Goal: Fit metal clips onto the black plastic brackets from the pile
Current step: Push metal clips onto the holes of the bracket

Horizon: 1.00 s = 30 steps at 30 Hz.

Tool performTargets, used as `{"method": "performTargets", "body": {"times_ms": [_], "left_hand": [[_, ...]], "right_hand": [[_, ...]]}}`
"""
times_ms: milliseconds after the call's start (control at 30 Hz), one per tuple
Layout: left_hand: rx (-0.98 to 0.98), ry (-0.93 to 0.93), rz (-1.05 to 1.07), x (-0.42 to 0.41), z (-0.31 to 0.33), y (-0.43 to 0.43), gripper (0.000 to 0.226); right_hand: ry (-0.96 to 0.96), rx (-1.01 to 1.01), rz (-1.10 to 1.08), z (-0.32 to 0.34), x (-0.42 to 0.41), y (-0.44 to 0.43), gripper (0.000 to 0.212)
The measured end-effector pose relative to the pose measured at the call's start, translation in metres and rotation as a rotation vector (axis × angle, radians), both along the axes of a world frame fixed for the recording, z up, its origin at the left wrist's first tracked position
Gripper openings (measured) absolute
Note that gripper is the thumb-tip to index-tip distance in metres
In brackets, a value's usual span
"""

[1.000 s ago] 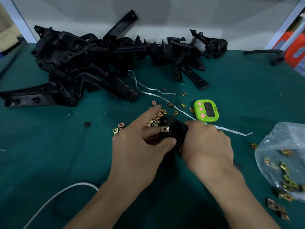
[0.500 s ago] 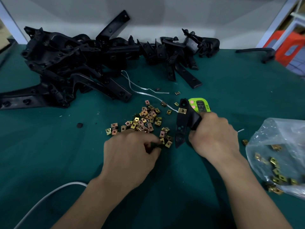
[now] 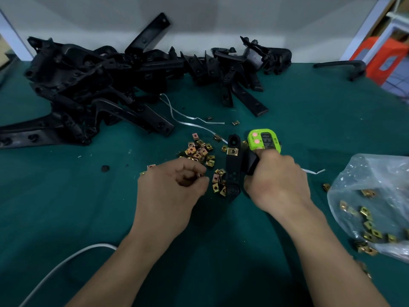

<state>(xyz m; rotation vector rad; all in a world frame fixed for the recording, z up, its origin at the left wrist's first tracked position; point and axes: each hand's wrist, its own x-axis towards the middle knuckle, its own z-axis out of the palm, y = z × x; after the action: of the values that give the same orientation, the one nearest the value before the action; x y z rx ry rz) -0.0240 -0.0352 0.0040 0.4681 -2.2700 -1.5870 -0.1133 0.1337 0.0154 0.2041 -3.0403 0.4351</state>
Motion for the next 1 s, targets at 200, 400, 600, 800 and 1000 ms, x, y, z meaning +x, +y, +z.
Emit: {"method": "performTargets", "body": {"times_ms": [200, 400, 600, 800, 1000], "left_hand": [[0.185, 0.046, -0.084, -0.002, 0.0034, -0.0009, 0.038], [0.18, 0.064, -0.088, -0.0034, 0.0017, 0.0007, 0.025], [0.316, 0.069, -0.089, -0.0033, -0.0029, 0.0003, 0.015], [0.532, 0.081, -0.082, -0.0067, 0.0016, -0.0007, 0.019], [0.538, 0.099, -0.085, -0.0044, 0.0054, -0.0059, 0.016]], "right_hand": [[0.001, -0.041, 0.051, -0.0019, 0.0033, -0.0029, 0.02], [0.003, -0.048, 0.073, -0.0038, 0.0039, -0.0051, 0.018], [-0.005, -0.049, 0.075, -0.0041, 0.0032, -0.0061, 0.018], [0.004, -0.05, 0.075, -0.0048, 0.0034, -0.0043, 0.015], [0.023, -0.055, 0.08, -0.0054, 0.0035, -0.0049, 0.018]]}}
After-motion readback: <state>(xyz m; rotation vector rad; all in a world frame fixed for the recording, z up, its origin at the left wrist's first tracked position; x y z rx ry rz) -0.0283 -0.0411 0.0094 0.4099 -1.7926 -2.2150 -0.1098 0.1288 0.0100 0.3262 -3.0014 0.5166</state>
